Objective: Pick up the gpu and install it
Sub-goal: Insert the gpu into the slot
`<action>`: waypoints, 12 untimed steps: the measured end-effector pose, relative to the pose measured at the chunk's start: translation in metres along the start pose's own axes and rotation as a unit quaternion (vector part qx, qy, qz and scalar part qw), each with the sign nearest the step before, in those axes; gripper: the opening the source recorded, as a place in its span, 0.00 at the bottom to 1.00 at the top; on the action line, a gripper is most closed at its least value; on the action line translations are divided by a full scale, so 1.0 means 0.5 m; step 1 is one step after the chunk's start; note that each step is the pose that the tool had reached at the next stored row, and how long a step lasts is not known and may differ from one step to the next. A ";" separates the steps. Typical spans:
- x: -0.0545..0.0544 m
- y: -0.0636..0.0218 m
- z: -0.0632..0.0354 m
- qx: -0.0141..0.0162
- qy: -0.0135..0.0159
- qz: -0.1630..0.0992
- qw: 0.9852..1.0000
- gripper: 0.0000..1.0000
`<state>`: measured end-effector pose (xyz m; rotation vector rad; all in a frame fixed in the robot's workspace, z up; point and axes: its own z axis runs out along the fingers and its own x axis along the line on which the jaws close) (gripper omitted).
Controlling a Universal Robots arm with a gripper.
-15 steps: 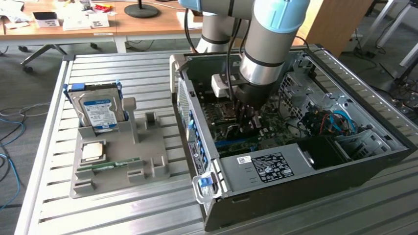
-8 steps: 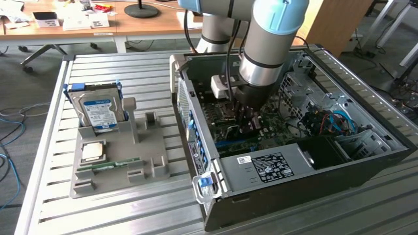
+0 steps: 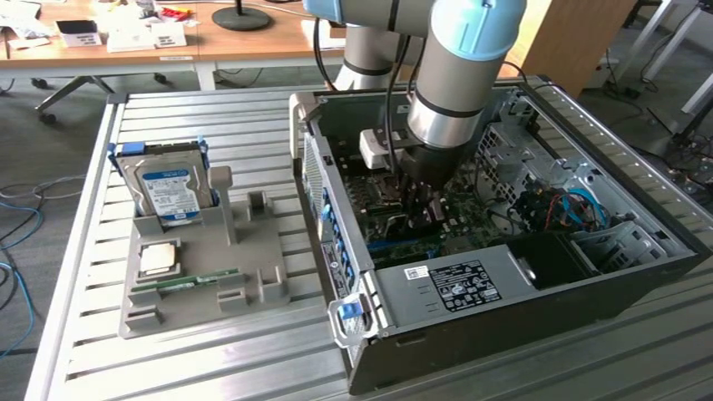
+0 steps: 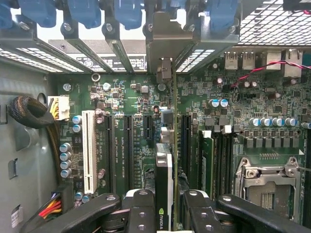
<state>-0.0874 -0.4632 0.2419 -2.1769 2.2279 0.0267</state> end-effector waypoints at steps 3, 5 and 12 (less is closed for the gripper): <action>0.000 0.001 0.001 0.000 0.000 0.000 1.000 0.27; 0.000 0.001 0.001 0.000 0.000 0.000 1.000 0.27; 0.000 0.001 0.001 0.000 0.000 0.000 1.000 0.27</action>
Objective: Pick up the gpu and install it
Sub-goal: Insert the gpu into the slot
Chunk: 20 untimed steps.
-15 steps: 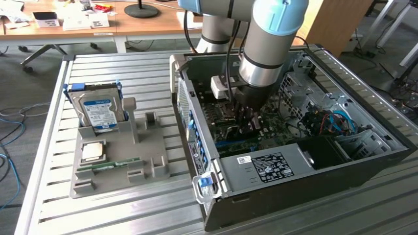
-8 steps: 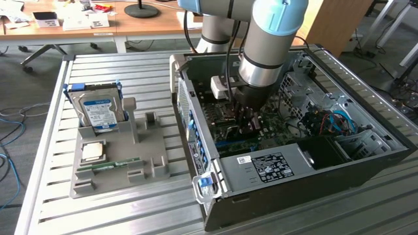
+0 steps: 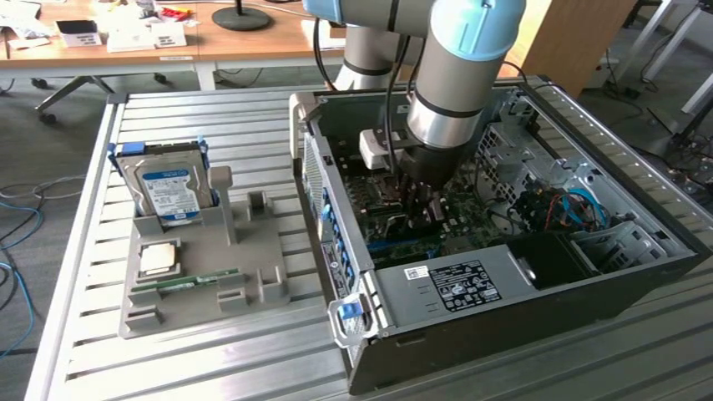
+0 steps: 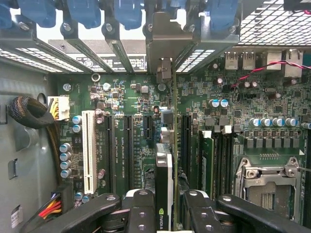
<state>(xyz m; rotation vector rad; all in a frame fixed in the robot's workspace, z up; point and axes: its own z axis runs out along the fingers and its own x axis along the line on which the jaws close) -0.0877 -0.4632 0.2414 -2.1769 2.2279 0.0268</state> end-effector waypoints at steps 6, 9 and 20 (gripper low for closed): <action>0.000 0.000 0.001 0.000 0.000 0.000 1.000 0.28; 0.000 0.000 0.000 0.000 0.000 0.000 1.000 0.40; -0.003 0.000 -0.017 0.000 0.000 0.000 1.000 0.40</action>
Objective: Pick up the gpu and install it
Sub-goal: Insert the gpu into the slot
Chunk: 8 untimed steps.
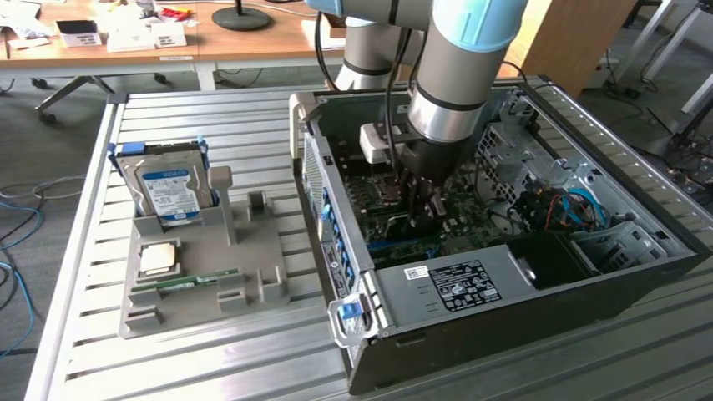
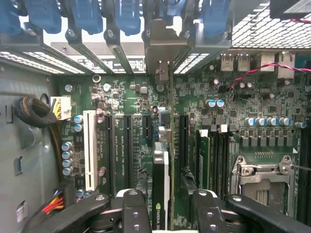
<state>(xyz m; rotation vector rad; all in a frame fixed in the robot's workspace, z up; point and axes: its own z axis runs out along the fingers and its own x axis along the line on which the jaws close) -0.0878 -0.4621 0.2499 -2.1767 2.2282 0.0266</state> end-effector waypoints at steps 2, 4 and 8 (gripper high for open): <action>-0.001 0.000 0.000 0.000 0.000 0.000 1.000 0.40; -0.001 0.000 0.000 0.000 0.000 0.000 1.000 0.40; -0.001 0.000 0.000 0.000 0.000 0.000 1.000 0.40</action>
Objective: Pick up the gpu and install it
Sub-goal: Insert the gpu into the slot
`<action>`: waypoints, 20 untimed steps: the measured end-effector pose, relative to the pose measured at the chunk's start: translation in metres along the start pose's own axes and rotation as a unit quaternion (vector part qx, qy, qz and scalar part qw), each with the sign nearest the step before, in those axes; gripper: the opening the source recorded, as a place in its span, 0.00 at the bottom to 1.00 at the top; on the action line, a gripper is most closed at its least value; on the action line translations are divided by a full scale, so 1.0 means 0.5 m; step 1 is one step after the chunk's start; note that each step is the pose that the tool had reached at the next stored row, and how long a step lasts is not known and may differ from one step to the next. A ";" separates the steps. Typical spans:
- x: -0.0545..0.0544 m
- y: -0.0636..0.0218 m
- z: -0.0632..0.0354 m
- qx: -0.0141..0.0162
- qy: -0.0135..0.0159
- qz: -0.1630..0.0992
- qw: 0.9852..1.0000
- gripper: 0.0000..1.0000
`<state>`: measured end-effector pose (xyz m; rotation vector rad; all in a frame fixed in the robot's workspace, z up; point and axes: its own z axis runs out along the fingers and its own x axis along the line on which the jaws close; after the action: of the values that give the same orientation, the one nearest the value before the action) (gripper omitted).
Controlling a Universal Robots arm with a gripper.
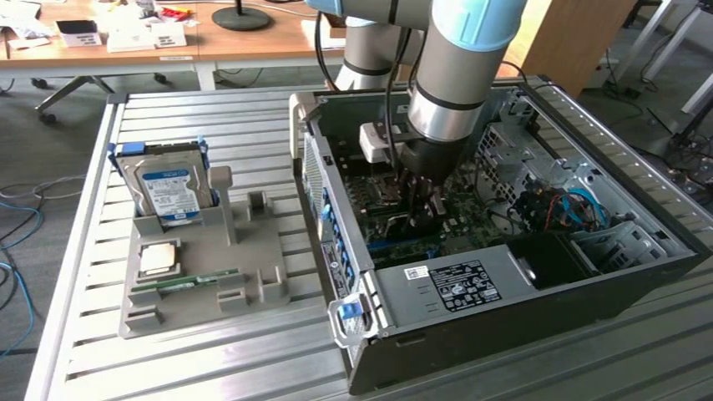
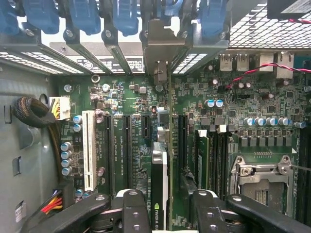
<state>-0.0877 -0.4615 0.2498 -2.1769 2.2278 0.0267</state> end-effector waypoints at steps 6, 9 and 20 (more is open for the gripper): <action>0.000 0.000 0.000 0.000 0.000 0.000 1.000 0.33; 0.000 0.000 0.000 0.000 0.000 0.000 1.000 0.27; 0.000 0.000 0.000 0.000 0.000 0.000 1.000 0.27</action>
<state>-0.0877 -0.4615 0.2497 -2.1770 2.2279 0.0266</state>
